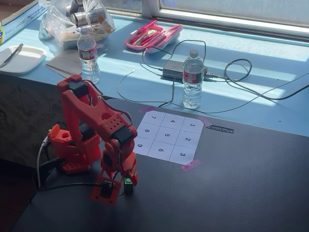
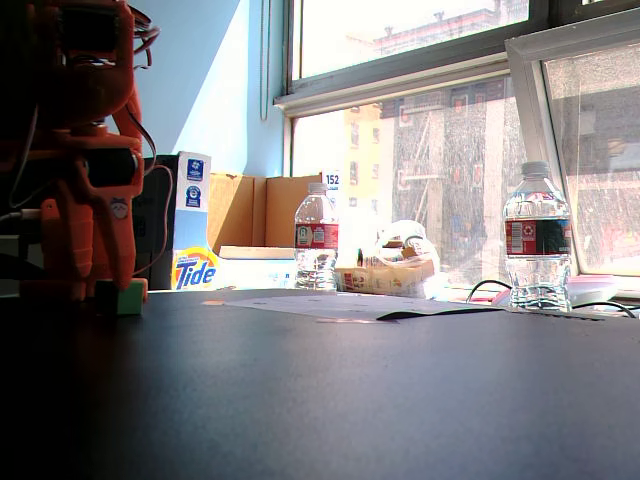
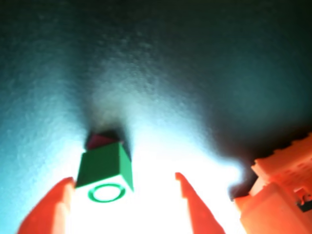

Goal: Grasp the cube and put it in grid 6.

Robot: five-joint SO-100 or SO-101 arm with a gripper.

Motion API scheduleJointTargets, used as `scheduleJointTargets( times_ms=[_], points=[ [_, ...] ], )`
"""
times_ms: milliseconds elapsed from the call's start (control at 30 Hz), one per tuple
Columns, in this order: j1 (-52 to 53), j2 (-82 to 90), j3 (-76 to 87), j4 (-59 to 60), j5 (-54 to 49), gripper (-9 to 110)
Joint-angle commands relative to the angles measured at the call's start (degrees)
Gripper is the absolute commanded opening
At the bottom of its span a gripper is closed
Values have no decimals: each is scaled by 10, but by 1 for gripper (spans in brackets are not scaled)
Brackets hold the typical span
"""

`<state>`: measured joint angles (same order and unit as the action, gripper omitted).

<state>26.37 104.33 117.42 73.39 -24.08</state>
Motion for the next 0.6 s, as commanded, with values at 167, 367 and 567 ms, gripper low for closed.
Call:
scheduleJointTargets(
  times_ms=[167, 367, 567],
  points=[
    [4, 1, -22, -13, -5, 18],
    [4, 3, -18, -20, -18, 0],
    [2, 3, -14, -25, -16, 0]
  ],
)
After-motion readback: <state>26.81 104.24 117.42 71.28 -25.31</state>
